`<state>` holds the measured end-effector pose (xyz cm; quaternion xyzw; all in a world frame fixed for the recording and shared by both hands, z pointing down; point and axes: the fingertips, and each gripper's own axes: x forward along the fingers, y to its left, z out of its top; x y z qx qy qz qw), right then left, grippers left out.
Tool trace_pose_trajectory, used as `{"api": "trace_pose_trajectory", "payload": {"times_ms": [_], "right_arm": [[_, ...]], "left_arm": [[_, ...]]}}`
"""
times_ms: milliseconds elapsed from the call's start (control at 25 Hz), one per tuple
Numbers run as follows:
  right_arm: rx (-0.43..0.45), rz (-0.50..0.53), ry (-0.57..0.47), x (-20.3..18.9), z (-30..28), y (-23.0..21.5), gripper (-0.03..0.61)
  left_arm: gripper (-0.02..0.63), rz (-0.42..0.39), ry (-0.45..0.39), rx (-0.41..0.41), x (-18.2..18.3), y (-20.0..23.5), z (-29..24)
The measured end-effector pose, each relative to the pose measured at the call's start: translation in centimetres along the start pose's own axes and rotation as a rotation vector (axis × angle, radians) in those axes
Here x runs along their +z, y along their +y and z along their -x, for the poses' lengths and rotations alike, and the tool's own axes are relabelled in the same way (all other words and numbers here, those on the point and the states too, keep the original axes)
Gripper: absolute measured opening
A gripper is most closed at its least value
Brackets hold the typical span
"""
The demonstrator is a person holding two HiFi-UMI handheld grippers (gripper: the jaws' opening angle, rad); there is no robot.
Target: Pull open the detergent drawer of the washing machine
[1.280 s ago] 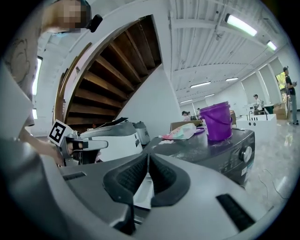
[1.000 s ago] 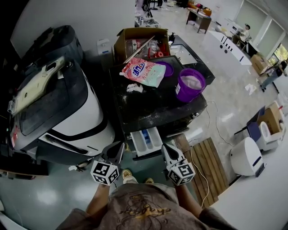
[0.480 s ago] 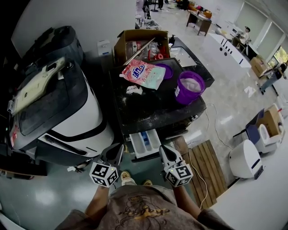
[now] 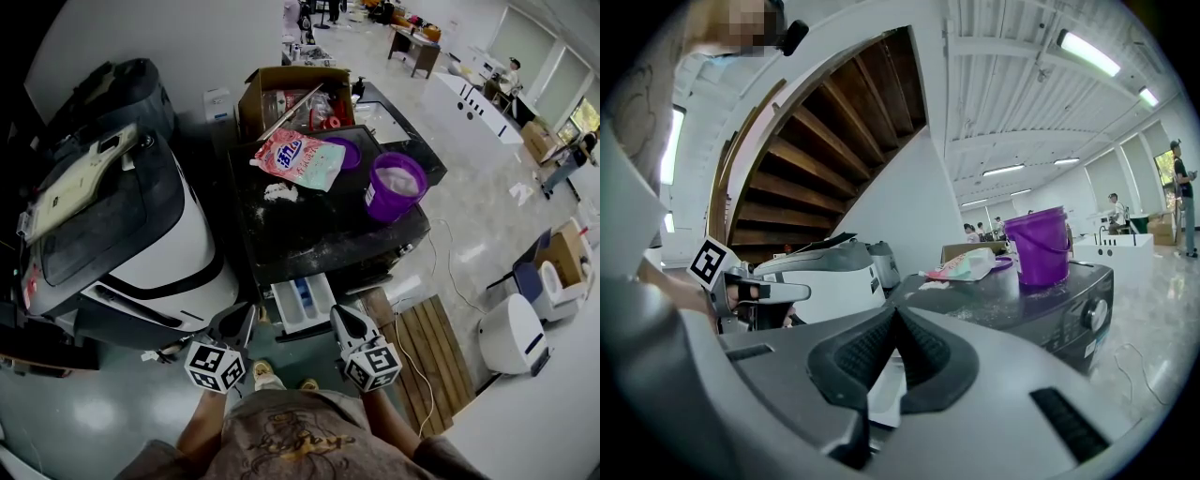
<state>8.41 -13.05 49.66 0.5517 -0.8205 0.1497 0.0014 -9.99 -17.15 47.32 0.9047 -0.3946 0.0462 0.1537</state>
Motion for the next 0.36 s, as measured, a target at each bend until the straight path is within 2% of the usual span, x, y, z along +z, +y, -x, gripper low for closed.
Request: {"api": "trace_pose_trajectory", "payload": {"times_ms": [360], "right_arm": [[-0.002, 0.001, 0.005, -0.01, -0.27, 0.18, 0.003]], "left_arm": [[0.020, 0.009, -0.002, -0.004, 0.06, 0.05, -0.10]]}}
